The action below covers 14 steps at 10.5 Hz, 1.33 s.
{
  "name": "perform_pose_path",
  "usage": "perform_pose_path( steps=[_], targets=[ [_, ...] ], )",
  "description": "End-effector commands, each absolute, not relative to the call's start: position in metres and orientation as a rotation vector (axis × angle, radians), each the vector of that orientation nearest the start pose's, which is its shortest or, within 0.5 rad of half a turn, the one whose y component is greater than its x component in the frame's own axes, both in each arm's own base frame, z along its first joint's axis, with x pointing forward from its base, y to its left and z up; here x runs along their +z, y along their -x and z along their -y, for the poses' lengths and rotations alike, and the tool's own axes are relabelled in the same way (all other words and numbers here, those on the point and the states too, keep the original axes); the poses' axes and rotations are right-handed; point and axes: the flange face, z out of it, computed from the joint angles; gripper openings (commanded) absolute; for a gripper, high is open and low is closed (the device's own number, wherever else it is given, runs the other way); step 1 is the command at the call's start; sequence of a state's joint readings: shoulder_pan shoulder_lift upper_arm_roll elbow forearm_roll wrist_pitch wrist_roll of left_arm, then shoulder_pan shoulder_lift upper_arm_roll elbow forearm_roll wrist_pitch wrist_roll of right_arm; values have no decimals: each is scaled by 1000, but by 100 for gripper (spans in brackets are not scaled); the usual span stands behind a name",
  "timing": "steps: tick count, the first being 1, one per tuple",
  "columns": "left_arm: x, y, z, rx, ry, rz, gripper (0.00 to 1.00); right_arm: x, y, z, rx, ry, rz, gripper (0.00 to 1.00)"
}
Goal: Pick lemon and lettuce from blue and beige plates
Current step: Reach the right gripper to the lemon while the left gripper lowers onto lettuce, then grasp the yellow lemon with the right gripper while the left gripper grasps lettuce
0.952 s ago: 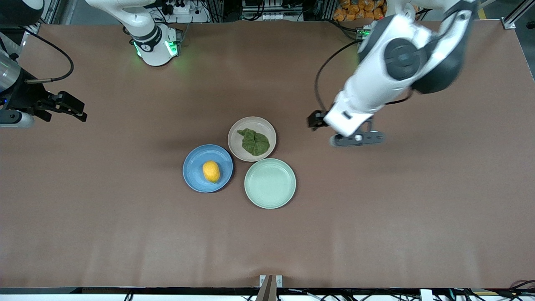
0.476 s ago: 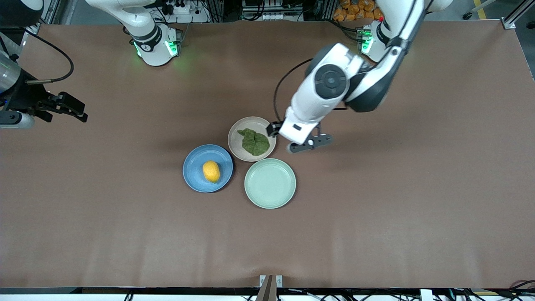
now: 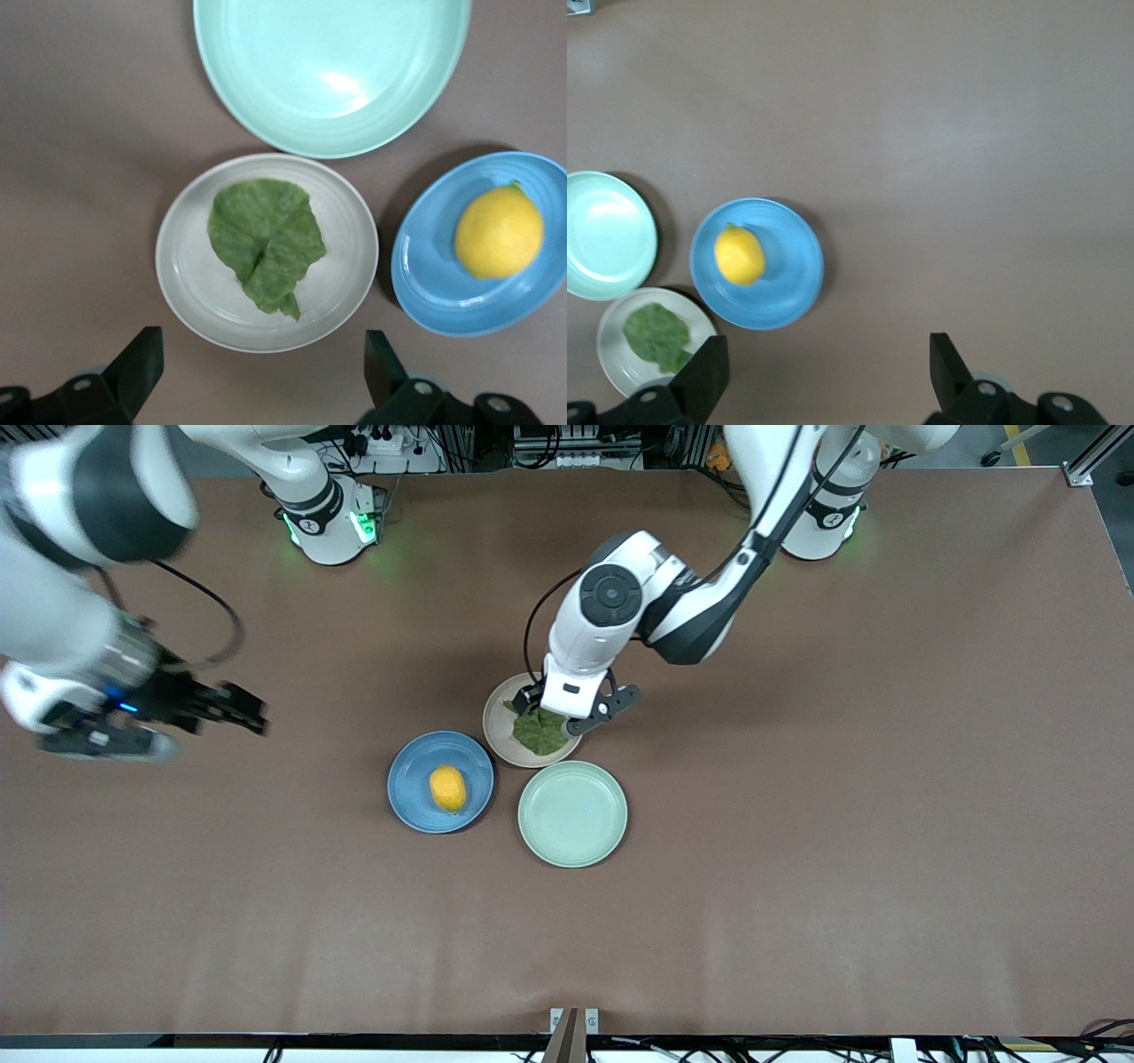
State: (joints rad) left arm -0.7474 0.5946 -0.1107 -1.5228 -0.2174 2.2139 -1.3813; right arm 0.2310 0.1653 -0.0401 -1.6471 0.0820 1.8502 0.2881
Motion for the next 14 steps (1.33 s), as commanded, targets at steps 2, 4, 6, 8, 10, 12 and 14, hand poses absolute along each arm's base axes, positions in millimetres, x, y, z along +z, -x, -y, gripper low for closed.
perform_pose_path(
  steps=[2,4,6,8,10,12,14],
  targets=[
    [285,-461,555,342,2959,1425,100,449,-617,-202,20,3045,-375,100],
    [264,-457,564,340,2883,1610,100,398,-620,-237,50,3065,-336,100],
    [235,-443,578,332,2864,1666,100,341,-619,-267,77,3100,-287,100],
    [209,-443,578,330,2827,1731,100,308,-622,-277,65,3100,-279,100],
    [195,-439,580,328,2819,1737,100,276,-625,-283,48,3102,-265,100],
    [190,-438,579,325,2817,1727,86,255,-620,-296,54,3115,-227,100],
    [184,-437,578,326,2813,1720,67,234,-619,-291,94,3127,-242,100]
  ],
)
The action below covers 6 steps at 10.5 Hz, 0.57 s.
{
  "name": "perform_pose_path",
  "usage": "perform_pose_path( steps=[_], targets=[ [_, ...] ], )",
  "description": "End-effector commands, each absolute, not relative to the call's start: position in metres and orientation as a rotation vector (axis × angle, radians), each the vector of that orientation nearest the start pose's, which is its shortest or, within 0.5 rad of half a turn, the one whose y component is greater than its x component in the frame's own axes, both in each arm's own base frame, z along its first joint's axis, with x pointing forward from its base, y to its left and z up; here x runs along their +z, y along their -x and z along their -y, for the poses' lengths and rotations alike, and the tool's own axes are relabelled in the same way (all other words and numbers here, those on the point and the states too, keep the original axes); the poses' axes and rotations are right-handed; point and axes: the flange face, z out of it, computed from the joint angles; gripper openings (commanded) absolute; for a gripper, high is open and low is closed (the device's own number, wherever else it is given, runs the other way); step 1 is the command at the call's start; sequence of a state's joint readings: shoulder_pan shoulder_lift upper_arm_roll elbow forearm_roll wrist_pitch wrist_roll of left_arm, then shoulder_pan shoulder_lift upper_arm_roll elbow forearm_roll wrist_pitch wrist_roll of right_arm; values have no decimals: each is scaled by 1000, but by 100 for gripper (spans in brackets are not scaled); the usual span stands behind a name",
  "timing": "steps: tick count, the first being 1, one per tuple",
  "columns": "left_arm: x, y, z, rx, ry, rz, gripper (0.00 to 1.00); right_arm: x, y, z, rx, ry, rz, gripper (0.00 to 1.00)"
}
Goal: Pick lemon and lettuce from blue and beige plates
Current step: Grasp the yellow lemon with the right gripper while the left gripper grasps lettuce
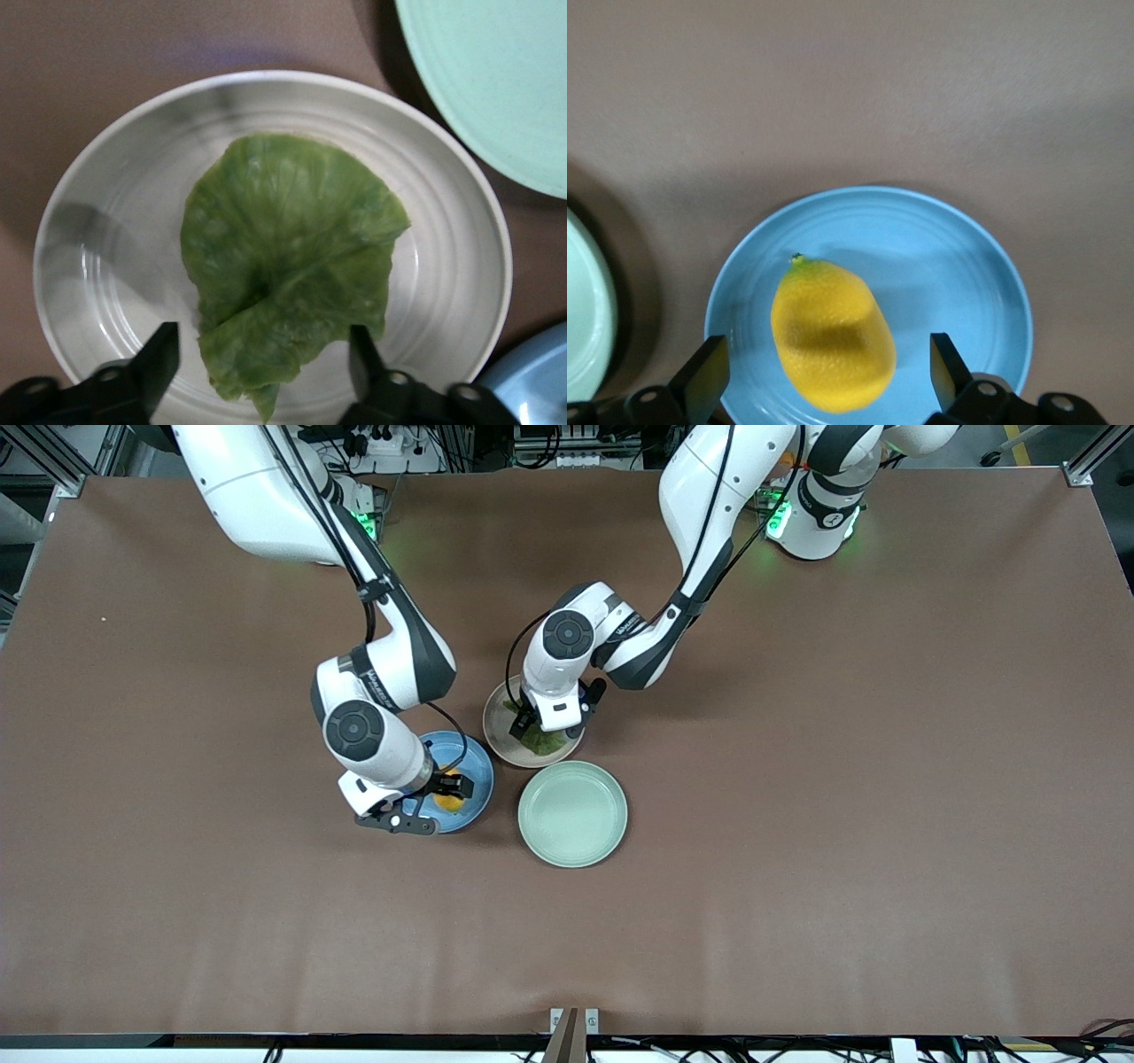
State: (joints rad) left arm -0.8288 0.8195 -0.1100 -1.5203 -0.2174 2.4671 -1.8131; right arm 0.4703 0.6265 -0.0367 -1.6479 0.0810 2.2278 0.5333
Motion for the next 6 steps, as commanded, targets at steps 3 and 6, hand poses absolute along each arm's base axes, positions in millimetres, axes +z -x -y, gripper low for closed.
perform_pose_path(
  steps=[3,6],
  targets=[
    [181,-437,578,325,2813,1711,33,222,-616,-298,95,3132,-215,100],
    [185,-442,574,288,2869,1638,0,209,-616,-296,101,3137,-210,100]
  ],
)
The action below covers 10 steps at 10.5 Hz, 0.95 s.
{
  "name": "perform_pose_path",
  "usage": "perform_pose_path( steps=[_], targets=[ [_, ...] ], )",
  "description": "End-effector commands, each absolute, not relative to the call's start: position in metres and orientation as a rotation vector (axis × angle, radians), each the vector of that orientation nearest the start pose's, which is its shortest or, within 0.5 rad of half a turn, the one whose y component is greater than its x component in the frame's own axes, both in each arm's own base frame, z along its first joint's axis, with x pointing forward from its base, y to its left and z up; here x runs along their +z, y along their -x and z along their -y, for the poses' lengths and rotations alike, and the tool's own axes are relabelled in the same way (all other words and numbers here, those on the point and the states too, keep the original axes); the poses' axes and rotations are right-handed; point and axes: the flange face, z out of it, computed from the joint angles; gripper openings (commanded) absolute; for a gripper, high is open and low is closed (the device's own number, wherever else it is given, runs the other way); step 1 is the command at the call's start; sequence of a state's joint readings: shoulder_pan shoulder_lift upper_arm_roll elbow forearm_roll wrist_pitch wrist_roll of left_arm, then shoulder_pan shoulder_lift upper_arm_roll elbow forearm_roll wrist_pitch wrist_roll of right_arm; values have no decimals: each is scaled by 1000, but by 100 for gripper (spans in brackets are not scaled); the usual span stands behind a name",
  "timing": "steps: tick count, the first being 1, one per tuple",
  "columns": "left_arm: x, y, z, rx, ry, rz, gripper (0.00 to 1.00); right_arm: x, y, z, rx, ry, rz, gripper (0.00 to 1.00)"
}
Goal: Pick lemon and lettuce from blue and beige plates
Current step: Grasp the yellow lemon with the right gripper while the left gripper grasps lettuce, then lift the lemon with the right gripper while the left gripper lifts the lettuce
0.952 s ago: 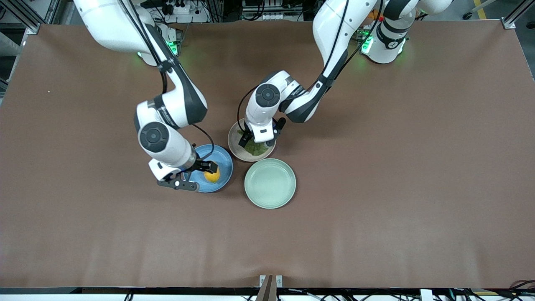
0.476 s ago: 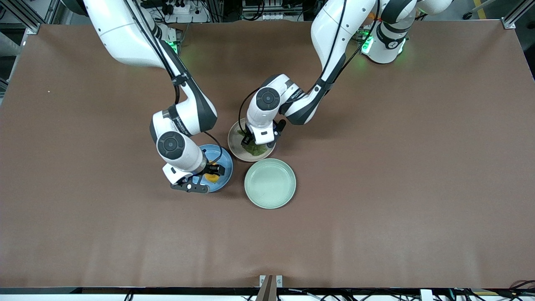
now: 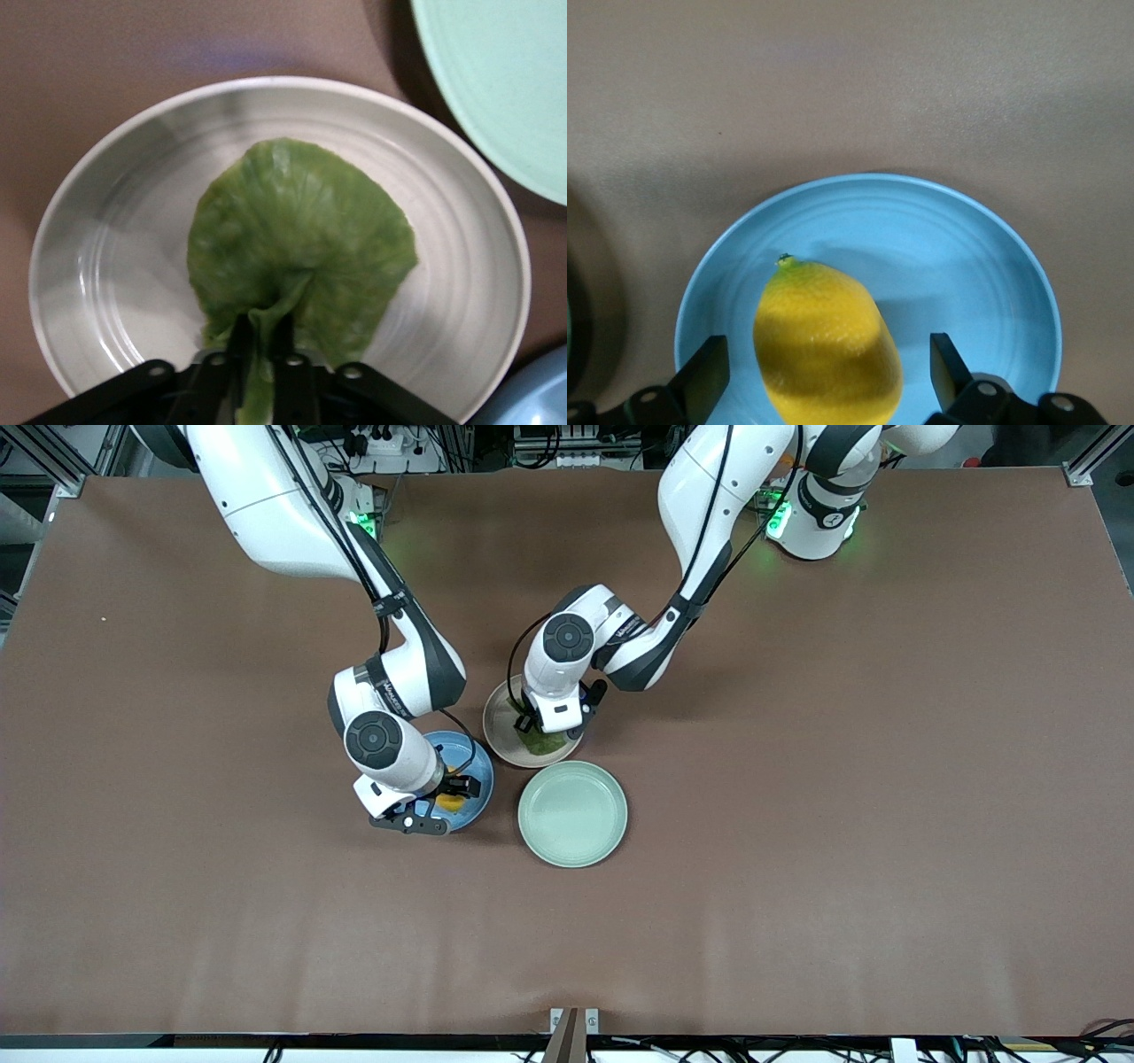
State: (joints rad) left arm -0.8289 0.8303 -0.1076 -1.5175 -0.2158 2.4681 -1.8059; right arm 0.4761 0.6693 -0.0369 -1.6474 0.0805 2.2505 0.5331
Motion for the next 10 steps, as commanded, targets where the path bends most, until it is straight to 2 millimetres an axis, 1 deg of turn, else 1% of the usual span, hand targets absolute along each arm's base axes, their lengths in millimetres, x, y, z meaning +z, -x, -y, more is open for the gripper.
perform_pose_path(
  steps=[1,2,3,4,5,6,7,8,9,10],
  targets=[
    [189,-446,572,251,2908,1576,0,208,-617,-295,96,3137,-210,96],
    [196,-450,569,241,2911,1556,0,208,-616,-296,96,3137,-205,75],
    [207,-454,564,208,2911,1512,0,208,-616,-296,95,3138,-206,65],
    [226,-455,561,150,2920,1439,0,207,-617,-295,97,3139,-203,59],
    [243,-464,551,102,2916,1380,0,207,-616,-296,100,3140,-173,48],
    [261,-473,536,108,2928,1264,0,210,-617,-296,98,3141,-141,43],
    [287,-484,517,131,2938,1163,0,228,-626,-298,72,3134,-98,25],
    [308,-489,501,144,2944,1045,0,250,-634,-297,122,3150,-96,11],
    [330,-503,477,158,2950,953,0,274,-648,-284,155,3168,-132,9],
    [344,-518,450,180,2953,873,0,292,-658,-268,198,3177,-116,5]
  ],
)
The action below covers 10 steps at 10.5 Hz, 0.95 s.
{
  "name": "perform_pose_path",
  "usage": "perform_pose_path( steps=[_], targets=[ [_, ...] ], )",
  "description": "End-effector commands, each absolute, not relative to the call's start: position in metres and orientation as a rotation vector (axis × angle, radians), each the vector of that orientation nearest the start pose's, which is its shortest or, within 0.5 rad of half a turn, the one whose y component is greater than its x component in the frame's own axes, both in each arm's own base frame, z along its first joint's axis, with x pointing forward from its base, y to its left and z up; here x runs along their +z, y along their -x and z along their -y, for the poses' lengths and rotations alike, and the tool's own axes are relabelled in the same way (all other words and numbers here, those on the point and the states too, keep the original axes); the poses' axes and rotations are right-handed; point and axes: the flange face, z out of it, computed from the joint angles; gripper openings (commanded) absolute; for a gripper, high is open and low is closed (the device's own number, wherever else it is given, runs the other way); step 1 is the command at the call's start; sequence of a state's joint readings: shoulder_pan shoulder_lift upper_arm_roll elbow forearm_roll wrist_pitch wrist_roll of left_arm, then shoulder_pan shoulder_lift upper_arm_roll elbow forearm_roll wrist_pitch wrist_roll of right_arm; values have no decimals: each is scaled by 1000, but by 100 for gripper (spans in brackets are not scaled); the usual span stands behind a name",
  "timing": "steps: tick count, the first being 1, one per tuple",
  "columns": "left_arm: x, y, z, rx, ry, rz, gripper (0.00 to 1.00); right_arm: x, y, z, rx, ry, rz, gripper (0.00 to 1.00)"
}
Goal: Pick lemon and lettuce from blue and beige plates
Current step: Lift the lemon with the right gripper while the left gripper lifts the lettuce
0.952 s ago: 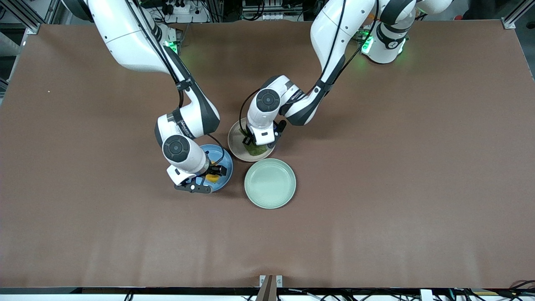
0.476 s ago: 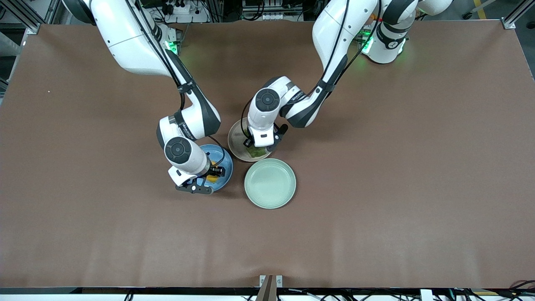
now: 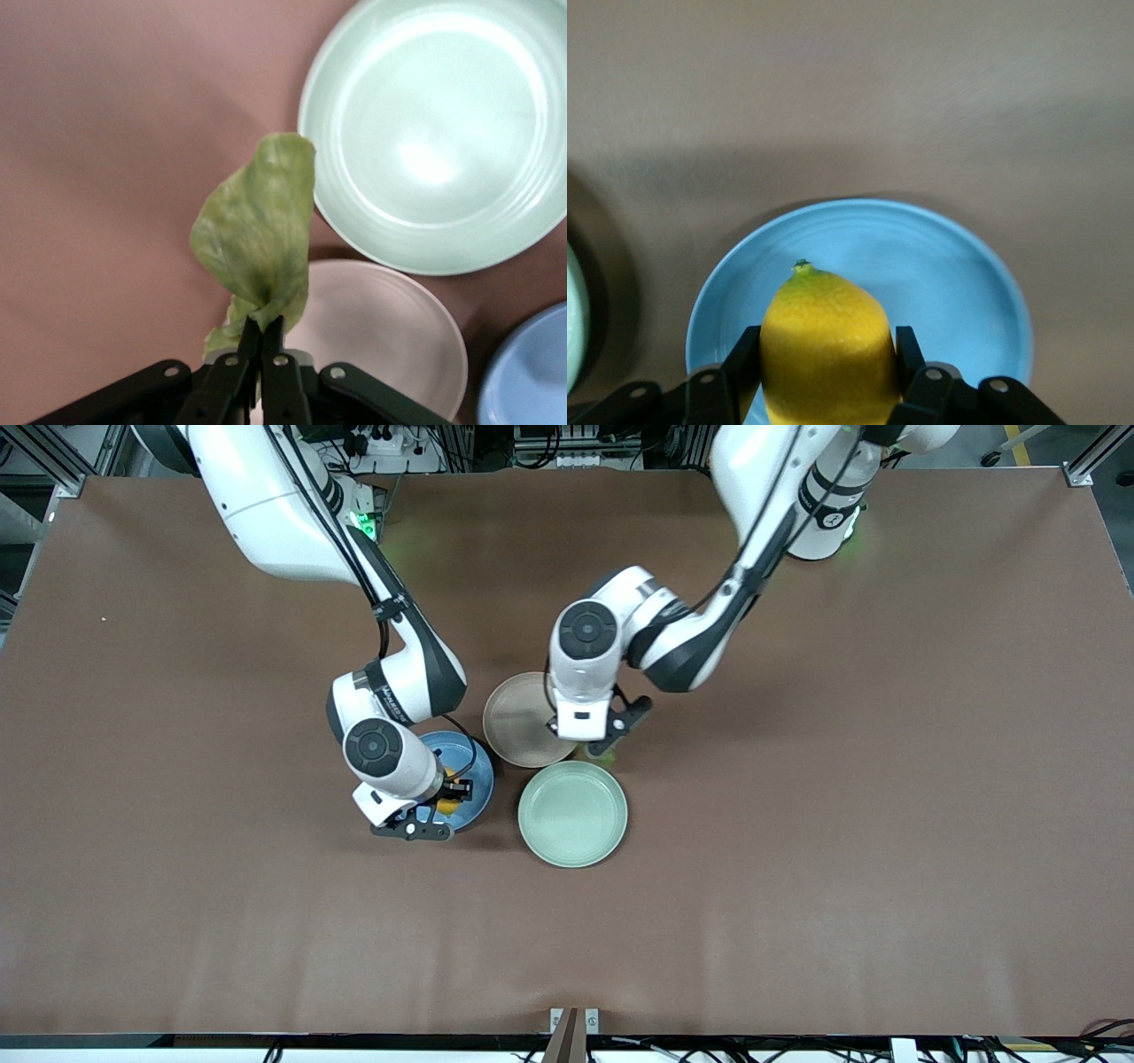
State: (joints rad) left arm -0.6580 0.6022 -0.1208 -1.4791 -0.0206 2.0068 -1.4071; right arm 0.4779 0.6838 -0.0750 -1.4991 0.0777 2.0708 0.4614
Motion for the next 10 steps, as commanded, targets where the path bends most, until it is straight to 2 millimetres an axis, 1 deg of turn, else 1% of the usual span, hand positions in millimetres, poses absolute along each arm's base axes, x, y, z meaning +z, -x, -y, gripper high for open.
perform_pose_path(
  steps=[1,2,4,5,6,7,8,9,10],
  targets=[
    [352,-531,422,211,2945,784,0,305,-666,-239,219,3198,-28,3],
    [358,-545,392,217,2933,695,0,317,-677,-203,202,3208,19,3],
    [361,-563,328,267,2947,510,0,332,-687,-136,239,3182,23,1],
    [363,-572,295,286,2966,416,0,331,-688,-106,260,3173,-6,2],
    [366,-581,265,301,2986,338,0,327,-688,-75,266,3162,-68,2],
    [367,-592,232,317,3007,240,0,322,-686,-49,281,3156,-77,1],
    [364,-600,203,331,3021,148,0,305,-682,-21,290,3154,-98,1],
    [355,-606,174,338,3018,98,0,286,-675,-7,283,3124,-119,2],
    [345,-609,155,339,3024,21,0,269,-668,4,280,3108,-131,4]
  ],
)
